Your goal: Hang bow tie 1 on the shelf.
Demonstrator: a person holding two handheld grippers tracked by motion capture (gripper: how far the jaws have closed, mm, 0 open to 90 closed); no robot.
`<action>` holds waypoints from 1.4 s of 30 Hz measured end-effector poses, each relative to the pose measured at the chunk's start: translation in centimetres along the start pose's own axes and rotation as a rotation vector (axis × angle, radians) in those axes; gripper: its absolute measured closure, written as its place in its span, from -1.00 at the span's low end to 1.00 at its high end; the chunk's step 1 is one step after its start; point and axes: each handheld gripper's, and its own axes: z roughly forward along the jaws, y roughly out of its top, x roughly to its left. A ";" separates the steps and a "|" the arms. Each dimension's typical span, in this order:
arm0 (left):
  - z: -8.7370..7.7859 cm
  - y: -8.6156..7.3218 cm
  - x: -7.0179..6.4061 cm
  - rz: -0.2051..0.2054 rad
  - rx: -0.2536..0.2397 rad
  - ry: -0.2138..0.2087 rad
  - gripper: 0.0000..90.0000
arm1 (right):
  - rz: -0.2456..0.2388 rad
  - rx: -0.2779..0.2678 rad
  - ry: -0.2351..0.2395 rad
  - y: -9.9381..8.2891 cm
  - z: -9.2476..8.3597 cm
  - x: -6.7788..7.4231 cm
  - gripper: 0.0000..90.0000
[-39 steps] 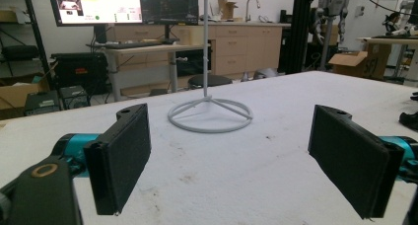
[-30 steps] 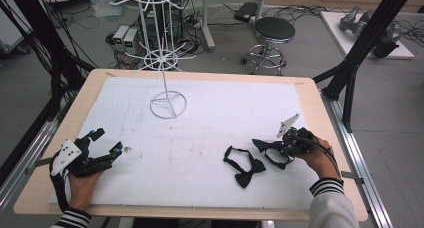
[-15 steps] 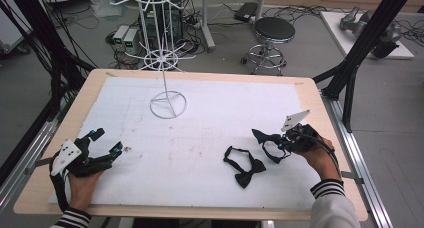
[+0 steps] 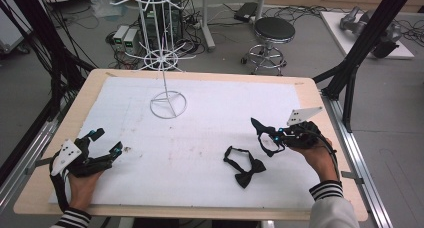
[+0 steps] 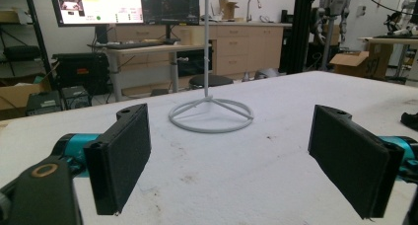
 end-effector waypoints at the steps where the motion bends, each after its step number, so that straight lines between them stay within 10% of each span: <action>1: 0.0 0.0 0.0 0.000 -0.002 0.001 -0.63 | 0.001 -0.009 0.004 0.0 0.0 0.0 0.90; 27: 0.0 0.0 0.1 -0.003 -0.005 -0.008 -0.63 | 0.026 -0.279 0.092 3.8 1.3 2.0 0.89; 42: 0.0 1.4 0.4 0.019 -0.023 -0.033 -0.63 | -0.024 -0.301 0.135 7.3 2.6 2.9 0.89</action>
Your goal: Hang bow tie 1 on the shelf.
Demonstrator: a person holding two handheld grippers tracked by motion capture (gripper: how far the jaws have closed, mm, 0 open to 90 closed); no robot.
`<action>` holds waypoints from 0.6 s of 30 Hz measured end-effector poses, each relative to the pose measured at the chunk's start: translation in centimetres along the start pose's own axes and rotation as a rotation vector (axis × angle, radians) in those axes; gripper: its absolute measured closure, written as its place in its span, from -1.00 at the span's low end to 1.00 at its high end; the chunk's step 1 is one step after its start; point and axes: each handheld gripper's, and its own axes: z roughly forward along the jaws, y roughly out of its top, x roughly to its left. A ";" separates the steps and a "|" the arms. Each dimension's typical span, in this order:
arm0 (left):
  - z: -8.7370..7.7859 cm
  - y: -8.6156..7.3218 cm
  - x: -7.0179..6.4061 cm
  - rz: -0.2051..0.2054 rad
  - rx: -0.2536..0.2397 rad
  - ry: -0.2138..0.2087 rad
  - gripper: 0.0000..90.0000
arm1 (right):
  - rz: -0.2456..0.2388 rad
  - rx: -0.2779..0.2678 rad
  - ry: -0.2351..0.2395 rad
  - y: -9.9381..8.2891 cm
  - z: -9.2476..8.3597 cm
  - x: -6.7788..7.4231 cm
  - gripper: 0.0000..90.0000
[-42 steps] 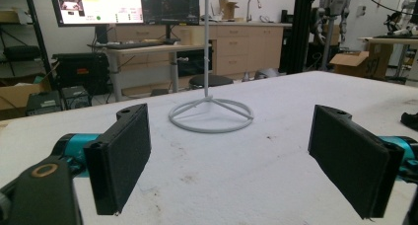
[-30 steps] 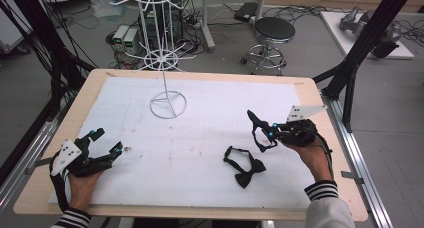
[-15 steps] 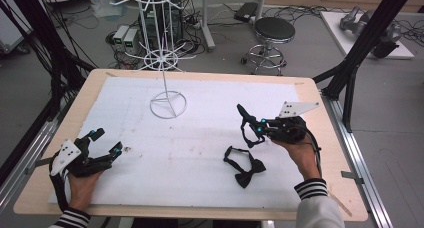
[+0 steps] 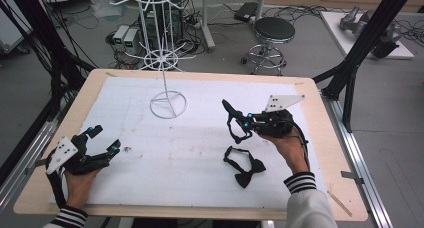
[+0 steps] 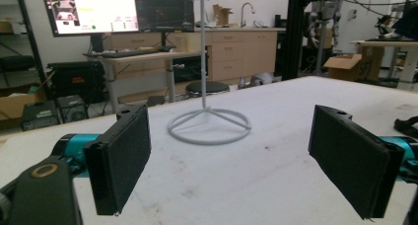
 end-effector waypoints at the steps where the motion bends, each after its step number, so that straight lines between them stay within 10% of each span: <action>1: 0.3 0.9 -0.1 0.011 -0.003 -0.025 -0.63 | -0.003 -0.001 0.001 0.1 0.1 0.1 0.89; 18: 5.1 6.6 -2.0 0.082 0.064 -0.273 -0.64 | -0.039 -0.014 0.034 1.7 1.7 1.0 0.89</action>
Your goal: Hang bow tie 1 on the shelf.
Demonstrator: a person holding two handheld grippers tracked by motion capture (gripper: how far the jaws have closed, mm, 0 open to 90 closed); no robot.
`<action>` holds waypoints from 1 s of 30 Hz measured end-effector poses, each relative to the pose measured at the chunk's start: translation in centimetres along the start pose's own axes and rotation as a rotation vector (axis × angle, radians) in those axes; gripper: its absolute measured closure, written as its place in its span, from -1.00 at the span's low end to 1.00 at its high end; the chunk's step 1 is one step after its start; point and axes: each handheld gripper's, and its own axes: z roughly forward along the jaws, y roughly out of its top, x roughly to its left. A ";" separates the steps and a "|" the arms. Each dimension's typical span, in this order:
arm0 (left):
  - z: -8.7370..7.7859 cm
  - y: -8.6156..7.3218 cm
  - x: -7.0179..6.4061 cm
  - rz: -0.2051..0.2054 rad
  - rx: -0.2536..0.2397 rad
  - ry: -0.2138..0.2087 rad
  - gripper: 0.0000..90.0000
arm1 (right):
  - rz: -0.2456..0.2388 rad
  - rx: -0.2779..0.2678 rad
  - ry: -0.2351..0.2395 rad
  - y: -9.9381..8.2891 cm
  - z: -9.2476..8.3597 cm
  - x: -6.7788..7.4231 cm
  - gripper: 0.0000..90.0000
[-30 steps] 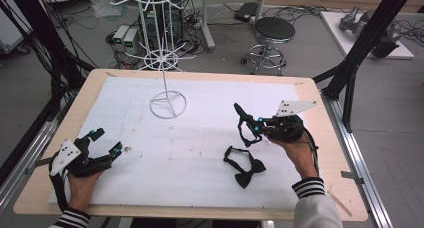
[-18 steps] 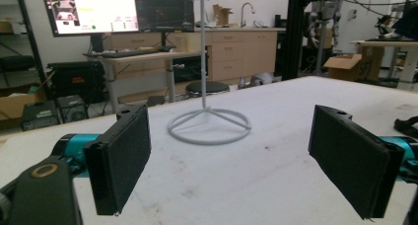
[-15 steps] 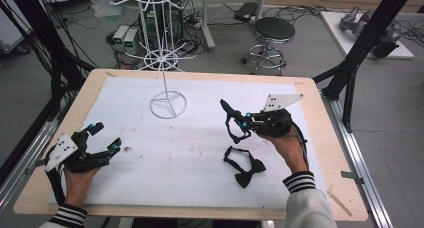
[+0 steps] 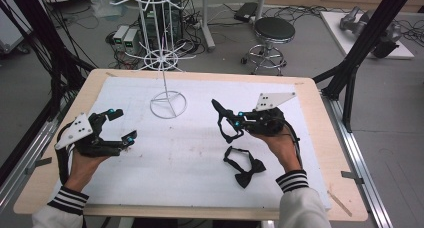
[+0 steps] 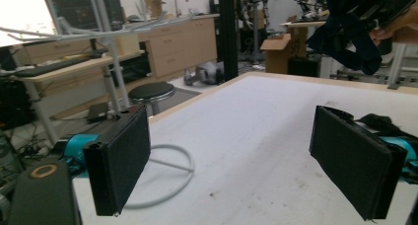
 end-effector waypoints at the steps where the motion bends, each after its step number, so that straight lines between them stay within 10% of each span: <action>1: 0.3 0.2 0.0 -0.002 0.005 -0.010 -0.64 | 0.000 0.000 0.000 0.0 0.0 0.0 0.89; 30: 6.6 6.5 -1.7 0.010 0.072 -0.314 -0.67 | -0.065 0.050 0.082 2.2 4.5 1.5 0.89</action>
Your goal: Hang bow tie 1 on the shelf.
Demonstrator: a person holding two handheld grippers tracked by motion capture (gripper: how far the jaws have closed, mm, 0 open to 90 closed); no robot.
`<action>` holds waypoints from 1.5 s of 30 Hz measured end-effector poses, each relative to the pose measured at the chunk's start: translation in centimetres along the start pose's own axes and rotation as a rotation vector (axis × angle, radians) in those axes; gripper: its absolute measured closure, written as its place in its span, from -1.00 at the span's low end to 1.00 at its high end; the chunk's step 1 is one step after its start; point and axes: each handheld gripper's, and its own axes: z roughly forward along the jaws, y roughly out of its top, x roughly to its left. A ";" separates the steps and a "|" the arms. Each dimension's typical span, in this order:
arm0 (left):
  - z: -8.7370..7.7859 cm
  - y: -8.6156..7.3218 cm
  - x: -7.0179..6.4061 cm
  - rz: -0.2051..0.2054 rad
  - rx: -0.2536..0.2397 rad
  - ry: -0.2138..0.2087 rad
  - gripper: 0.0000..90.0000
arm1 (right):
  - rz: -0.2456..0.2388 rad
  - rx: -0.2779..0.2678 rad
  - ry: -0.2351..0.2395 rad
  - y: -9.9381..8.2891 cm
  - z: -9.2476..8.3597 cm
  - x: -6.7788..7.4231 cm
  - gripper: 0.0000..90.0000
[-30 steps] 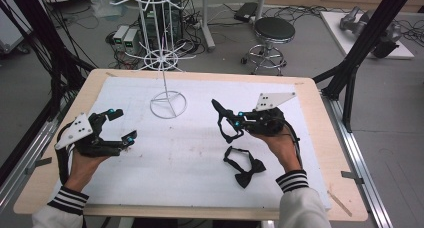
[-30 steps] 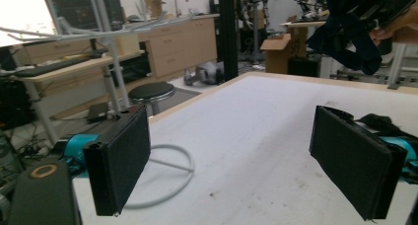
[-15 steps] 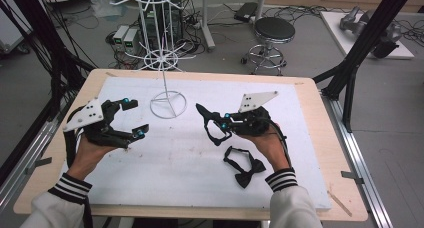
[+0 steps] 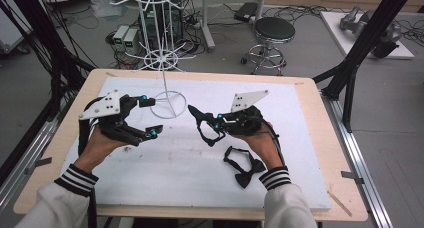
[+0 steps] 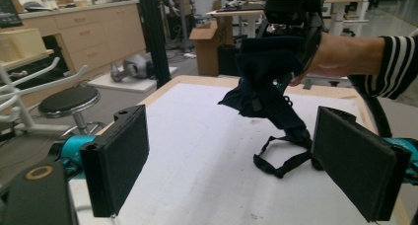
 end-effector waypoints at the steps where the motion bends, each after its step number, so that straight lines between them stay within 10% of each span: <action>1: 0.2 0.1 0.0 -0.001 0.002 -0.006 -0.67 | 0.000 0.006 0.007 0.1 0.2 0.1 0.89; 30: 5.3 2.3 -0.6 0.110 0.149 -0.177 -0.52 | -0.033 0.053 0.060 0.8 1.9 0.8 0.89; 45: 5.3 2.3 -0.5 0.198 0.166 -0.217 0.19 | -0.029 0.063 0.063 1.1 2.1 0.8 0.89</action>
